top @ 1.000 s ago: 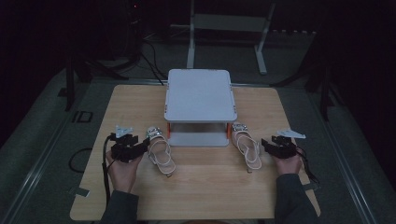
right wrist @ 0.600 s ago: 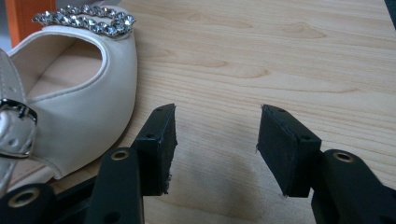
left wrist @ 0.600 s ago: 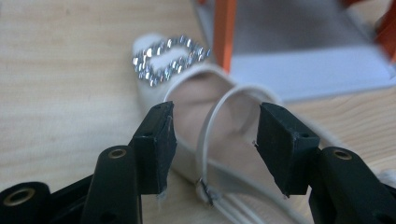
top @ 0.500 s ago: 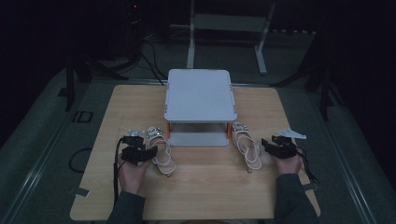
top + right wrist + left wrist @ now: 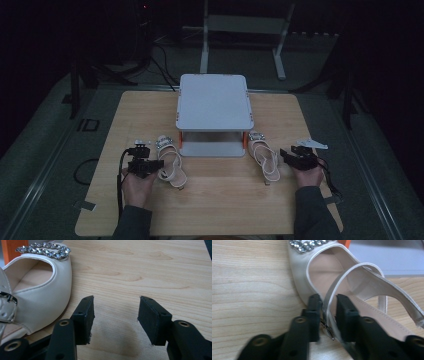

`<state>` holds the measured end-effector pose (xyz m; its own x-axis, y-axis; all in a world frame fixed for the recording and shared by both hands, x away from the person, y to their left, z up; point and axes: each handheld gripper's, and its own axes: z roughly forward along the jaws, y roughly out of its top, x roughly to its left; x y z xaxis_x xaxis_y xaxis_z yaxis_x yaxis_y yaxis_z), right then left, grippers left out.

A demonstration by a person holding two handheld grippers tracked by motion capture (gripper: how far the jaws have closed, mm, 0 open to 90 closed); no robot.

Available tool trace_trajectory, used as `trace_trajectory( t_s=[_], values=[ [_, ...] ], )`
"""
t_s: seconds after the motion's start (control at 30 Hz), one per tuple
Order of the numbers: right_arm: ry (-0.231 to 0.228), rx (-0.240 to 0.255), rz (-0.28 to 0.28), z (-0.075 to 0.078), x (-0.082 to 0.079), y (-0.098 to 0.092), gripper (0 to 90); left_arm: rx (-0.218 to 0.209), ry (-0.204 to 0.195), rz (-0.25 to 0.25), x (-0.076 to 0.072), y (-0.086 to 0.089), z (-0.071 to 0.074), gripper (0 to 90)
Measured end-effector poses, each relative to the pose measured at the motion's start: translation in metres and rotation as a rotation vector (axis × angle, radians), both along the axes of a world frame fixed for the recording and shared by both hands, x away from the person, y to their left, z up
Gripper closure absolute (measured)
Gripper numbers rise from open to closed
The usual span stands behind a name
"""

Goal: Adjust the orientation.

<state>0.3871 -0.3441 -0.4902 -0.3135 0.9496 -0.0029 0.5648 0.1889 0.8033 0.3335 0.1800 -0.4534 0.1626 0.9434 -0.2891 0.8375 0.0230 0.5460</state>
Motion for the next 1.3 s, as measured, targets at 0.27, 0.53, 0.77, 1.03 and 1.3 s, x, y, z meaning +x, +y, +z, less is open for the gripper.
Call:
trace_trajectory(
  t_s=[0.27, 0.53, 0.77, 1.03, 1.3],
  values=[
    [0.002, 0.000, 0.000, 0.000, 0.000, 0.000, 46.4, 0.055, -0.036, -0.040, 0.012, 0.010, 0.003, 84.5],
    [0.009, 0.000, -0.006, -0.002, 0.000, -0.002, 46.4, 0.039, -0.027, -0.045, 0.046, 0.041, 0.010, 84.4],
    [0.014, -0.004, -0.004, -0.003, 0.000, -0.002, 46.4, 0.111, -0.034, -0.071, 0.077, 0.055, 0.017, 84.5],
    [0.017, -0.001, -0.005, -0.004, 0.001, -0.002, 46.5, 0.158, -0.034, -0.102, 0.101, 0.065, 0.013, 80.4],
    [0.024, -0.003, -0.007, -0.005, -0.001, -0.002, 46.5, 0.201, -0.100, -0.070, 0.085, 0.057, 0.033, 60.9]
  ],
)
